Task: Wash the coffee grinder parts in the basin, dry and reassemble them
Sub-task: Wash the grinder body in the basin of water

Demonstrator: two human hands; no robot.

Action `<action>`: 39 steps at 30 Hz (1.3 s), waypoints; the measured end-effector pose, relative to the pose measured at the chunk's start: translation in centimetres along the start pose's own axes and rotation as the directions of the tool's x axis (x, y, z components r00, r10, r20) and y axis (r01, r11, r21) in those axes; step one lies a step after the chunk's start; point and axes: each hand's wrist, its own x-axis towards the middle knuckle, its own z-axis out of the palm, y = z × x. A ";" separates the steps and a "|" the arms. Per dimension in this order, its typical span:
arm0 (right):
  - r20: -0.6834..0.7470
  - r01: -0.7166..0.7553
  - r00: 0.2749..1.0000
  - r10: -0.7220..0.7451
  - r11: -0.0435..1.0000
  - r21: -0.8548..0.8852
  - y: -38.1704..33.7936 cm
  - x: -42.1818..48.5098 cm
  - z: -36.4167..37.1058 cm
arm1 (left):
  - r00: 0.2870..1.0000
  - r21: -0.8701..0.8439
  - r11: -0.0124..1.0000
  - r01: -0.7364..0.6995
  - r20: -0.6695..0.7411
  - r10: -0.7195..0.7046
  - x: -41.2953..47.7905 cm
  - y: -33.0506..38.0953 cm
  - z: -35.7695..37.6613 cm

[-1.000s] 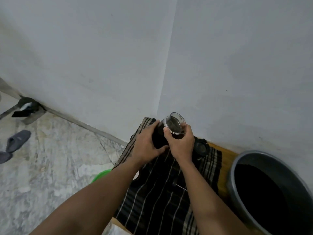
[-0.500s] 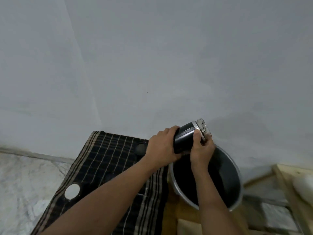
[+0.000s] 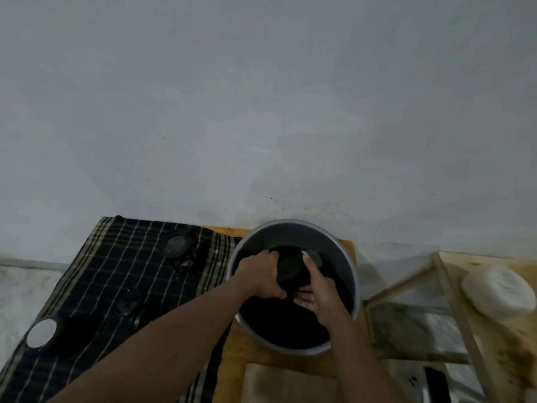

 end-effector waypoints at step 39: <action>-0.071 0.071 0.992 -0.106 0.921 -0.383 -3.3 6.8 -2.1 | 0.987 -0.024 0.998 0.065 0.149 -0.061 5.0 -0.8 5.7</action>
